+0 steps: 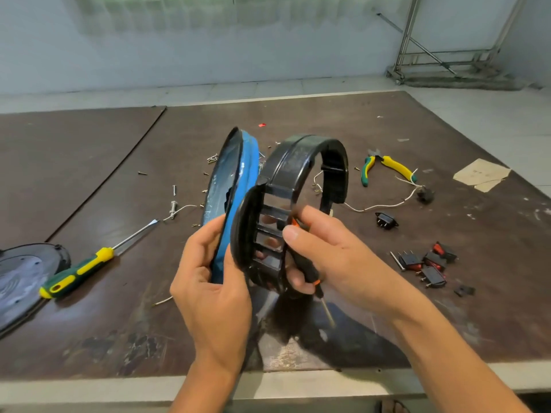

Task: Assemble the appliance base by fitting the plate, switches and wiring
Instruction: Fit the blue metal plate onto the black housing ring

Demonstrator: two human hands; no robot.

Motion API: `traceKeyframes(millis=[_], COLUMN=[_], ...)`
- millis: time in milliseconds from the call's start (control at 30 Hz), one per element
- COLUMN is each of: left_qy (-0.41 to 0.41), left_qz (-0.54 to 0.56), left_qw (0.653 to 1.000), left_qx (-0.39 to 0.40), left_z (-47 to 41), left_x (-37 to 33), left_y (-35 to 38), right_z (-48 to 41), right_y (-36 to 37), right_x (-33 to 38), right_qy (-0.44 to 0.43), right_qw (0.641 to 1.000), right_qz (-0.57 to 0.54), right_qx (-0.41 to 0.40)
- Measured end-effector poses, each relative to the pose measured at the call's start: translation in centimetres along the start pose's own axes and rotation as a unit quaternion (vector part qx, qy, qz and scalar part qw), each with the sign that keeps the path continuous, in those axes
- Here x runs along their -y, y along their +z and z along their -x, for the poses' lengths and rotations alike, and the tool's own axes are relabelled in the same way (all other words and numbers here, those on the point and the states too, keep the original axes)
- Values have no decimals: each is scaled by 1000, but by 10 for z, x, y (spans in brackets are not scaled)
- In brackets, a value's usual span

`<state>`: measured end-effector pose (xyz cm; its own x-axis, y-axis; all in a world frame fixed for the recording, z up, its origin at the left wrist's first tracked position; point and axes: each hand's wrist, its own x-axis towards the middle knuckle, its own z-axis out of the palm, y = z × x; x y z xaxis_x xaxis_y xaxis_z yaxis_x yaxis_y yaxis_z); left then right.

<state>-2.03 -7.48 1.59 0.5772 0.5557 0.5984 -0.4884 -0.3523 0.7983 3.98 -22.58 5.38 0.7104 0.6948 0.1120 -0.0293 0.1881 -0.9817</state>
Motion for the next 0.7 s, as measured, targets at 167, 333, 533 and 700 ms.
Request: traceKeyframes(millis=[167,333,533,700], left_qy=[-9,0,-2,-13], left_qz=[31,27,36,47], left_qw=[999,999,998,998], left_qx=[-34,-32,-45,-37], left_z=[-1,3,3,-2], left_x=[0,1,-2,-3], left_y=[2,4,4,2], right_z=[-2,-12,-2,4], right_y=[7,10,-2,-5], right_x=[-2,-3,0,5], right_qy=[-9,-3,-11,-16], right_qw=[999,991,1000,996], right_qz=[-42,-12,15,77], right_qx=[5,-133,-1,36])
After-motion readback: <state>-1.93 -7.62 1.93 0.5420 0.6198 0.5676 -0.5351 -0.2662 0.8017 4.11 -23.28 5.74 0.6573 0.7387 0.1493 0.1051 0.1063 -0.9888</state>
